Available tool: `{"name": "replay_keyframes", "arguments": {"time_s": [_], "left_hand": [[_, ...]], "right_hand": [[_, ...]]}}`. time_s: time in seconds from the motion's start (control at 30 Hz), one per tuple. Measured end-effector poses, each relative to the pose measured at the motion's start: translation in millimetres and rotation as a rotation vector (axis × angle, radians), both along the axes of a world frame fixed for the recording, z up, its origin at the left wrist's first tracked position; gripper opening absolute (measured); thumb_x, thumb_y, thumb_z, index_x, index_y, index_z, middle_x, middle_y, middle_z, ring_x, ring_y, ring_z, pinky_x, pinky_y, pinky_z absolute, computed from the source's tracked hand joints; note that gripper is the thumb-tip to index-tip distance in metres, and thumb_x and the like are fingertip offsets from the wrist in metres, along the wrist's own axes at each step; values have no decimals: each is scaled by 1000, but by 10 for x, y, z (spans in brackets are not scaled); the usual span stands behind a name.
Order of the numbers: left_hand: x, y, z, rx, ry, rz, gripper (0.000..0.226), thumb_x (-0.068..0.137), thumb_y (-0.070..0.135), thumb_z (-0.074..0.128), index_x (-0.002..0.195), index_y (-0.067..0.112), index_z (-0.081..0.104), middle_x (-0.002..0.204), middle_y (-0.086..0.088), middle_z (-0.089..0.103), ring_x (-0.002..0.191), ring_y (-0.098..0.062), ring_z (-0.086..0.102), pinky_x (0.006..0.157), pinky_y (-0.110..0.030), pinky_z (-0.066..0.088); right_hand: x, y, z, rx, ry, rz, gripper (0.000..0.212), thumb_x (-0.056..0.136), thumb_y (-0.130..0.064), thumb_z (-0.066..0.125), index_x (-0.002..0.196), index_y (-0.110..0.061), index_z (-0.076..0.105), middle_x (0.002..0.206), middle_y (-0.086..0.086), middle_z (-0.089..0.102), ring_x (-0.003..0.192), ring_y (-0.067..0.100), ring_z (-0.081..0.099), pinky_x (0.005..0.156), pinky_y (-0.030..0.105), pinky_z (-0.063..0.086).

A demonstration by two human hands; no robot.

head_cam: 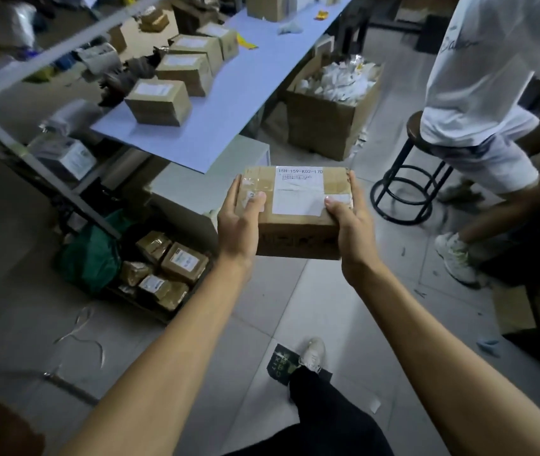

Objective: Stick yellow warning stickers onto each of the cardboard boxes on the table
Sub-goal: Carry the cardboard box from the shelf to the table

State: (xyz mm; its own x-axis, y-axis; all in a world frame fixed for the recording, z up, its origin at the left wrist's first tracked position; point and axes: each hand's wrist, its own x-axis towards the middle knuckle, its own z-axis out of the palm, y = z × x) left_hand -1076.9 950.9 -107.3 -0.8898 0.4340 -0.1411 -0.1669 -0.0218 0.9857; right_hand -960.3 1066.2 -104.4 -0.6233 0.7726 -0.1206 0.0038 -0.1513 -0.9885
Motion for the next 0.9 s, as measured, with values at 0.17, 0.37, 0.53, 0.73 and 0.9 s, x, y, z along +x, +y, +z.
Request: {"name": "replay_keyframes", "arguments": {"time_s": [0.17, 0.37, 0.53, 0.73, 0.9], "left_hand": [[-444, 974, 87, -45, 36, -94, 61, 83, 46, 60, 142, 39, 47, 129, 5, 64, 115, -15, 65, 88, -32, 59], [-948, 1799, 92, -48, 8, -110, 45, 84, 47, 60, 128, 50, 50, 123, 9, 66, 113, -15, 66, 87, -30, 59], [-1413, 2485, 0, -47, -5, -119, 54, 86, 43, 59, 139, 38, 50, 127, 5, 66, 114, -15, 66, 92, -35, 59], [-2186, 3439, -149, -41, 19, -142, 56, 89, 38, 60, 143, 35, 49, 121, 9, 69, 108, -7, 68, 79, -24, 60], [-2989, 4209, -171, -39, 15, -173, 52, 87, 37, 62, 138, 35, 54, 112, 17, 72, 105, -3, 68, 80, -23, 59]], "right_hand": [[-406, 961, 48, 7, 9, -33, 66, 86, -30, 55, 148, -43, 34, 110, -32, 66, 106, 1, 65, 95, 34, 54], [-925, 1829, 36, 9, -36, -12, 75, 85, -35, 56, 152, -43, 24, 128, -21, 57, 116, 12, 61, 100, 44, 52], [-1378, 2495, -50, -12, -39, -49, 78, 83, -34, 57, 154, -36, 25, 135, -11, 58, 118, 10, 60, 105, 41, 48], [-2086, 3377, -195, 13, -12, -80, 59, 88, -29, 55, 141, -46, 36, 106, -28, 70, 98, -1, 68, 74, 18, 56], [-2826, 4082, -132, 19, 1, -124, 57, 90, -26, 55, 140, -46, 35, 103, -29, 71, 95, -3, 69, 70, 14, 54]]}}
